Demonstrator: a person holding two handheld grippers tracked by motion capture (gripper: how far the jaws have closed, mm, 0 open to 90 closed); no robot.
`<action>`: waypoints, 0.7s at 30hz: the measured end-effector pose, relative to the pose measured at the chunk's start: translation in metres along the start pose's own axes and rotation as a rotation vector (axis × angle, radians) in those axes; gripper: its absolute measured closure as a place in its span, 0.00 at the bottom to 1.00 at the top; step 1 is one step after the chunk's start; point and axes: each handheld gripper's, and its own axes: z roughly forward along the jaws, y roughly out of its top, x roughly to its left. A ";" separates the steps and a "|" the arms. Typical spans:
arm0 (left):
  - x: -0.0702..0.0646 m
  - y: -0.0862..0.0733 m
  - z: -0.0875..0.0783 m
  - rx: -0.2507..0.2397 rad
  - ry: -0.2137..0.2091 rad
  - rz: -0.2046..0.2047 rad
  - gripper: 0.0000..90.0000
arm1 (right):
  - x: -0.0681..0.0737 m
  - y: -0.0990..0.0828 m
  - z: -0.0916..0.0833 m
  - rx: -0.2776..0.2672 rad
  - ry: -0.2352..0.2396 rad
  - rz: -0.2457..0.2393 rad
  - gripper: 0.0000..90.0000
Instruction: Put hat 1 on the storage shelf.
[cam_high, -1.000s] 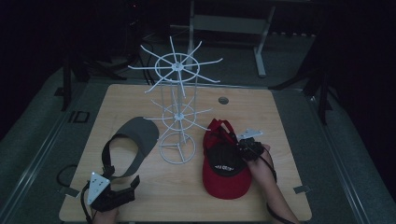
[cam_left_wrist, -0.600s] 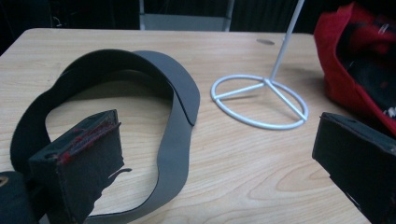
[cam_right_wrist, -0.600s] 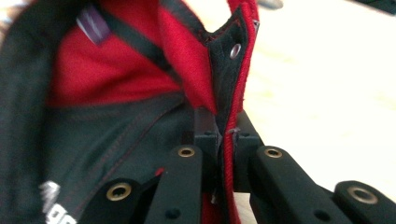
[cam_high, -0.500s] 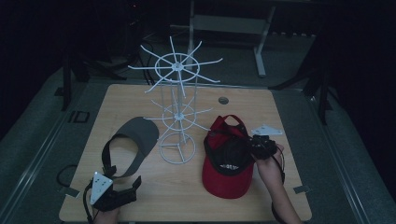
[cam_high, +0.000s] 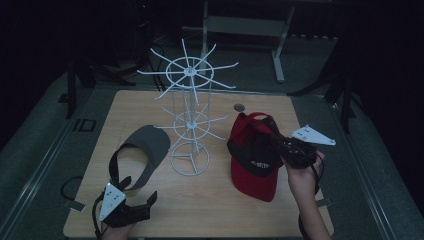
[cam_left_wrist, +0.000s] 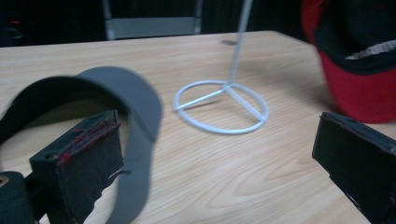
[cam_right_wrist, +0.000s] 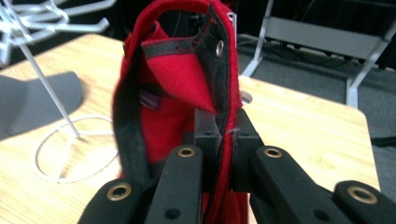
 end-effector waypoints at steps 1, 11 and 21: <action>-0.001 0.003 0.000 -0.001 -0.012 0.002 0.02 | 0.000 0.002 -0.003 -0.009 0.000 -0.005 0.95; -0.025 0.052 -0.003 -0.049 -0.139 0.064 0.03 | -0.002 0.017 -0.029 -0.063 0.007 -0.009 0.95; -0.060 0.098 0.003 -0.061 -0.248 0.146 0.03 | 0.005 0.022 -0.060 -0.150 0.049 0.032 0.94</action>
